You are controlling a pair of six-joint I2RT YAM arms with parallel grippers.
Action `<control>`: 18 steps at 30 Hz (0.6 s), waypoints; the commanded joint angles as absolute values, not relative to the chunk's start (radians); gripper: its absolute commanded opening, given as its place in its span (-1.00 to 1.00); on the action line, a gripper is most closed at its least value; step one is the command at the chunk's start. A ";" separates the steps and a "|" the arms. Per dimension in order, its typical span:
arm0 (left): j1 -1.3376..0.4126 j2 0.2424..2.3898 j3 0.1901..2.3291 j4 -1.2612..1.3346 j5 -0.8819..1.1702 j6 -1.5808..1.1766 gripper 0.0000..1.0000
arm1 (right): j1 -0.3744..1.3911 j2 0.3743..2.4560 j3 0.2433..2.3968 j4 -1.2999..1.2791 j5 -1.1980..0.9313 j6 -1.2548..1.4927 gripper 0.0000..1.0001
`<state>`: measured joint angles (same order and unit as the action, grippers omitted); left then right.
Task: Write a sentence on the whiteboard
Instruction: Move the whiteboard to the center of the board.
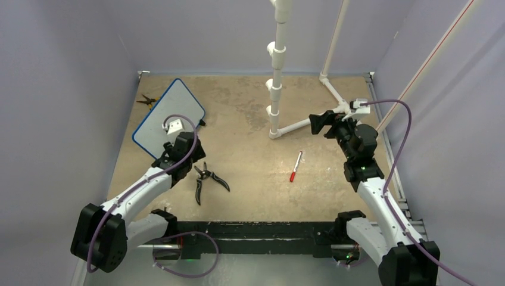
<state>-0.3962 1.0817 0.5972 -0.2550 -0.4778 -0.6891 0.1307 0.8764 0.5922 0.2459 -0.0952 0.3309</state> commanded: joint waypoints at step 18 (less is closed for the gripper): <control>-0.306 1.343 0.515 0.106 -0.679 -0.803 -0.06 | 0.130 0.881 0.620 0.277 -0.203 0.302 0.97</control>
